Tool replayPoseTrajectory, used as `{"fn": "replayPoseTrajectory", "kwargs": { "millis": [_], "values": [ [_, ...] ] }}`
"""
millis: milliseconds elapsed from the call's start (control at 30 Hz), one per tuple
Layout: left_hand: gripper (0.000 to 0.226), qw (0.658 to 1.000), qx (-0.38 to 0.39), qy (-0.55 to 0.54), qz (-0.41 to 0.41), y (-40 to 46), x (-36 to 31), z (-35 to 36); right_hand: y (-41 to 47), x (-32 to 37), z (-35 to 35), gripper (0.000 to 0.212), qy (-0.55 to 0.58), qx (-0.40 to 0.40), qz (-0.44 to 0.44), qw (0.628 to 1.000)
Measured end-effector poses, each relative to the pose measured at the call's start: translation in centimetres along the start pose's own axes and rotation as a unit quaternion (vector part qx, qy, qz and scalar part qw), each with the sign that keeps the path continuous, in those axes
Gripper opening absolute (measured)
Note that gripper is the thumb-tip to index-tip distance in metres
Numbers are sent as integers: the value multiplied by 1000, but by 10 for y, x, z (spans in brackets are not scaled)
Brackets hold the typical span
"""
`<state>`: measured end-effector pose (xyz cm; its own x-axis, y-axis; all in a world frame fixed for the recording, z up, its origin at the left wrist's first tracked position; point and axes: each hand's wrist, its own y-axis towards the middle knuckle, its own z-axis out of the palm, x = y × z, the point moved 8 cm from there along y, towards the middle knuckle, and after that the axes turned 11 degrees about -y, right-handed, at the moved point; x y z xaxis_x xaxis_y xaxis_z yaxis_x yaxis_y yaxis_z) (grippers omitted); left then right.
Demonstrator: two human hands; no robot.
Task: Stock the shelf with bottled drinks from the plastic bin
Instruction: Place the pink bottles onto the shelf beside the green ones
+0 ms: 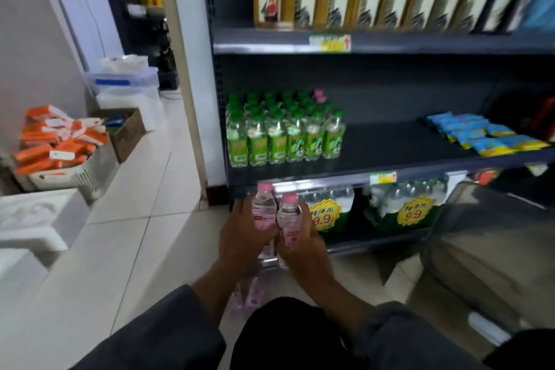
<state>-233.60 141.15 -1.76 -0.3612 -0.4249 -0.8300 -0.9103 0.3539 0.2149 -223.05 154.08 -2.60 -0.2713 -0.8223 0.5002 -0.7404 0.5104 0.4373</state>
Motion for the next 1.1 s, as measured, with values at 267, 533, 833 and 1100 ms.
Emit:
{"fn": "replayPoseTrajectory", "kwargs": {
  "millis": [267,533,833,1100],
  "values": [
    [90,994,-2,-1,111,25,-136,8,53,-16,-111,88,-21,-24,-4,999],
    [92,991,5,-7,131,62,-196,52,106,-69,-145,100,-16,-5,35,999],
    [87,987,93,-29,130,175,-228,161,207,-163,-142,85,51,-38,69,996],
    [85,988,90,6,125,271,-253,238,279,-232,-118,77,72,-61,111,989]
  ]
}}
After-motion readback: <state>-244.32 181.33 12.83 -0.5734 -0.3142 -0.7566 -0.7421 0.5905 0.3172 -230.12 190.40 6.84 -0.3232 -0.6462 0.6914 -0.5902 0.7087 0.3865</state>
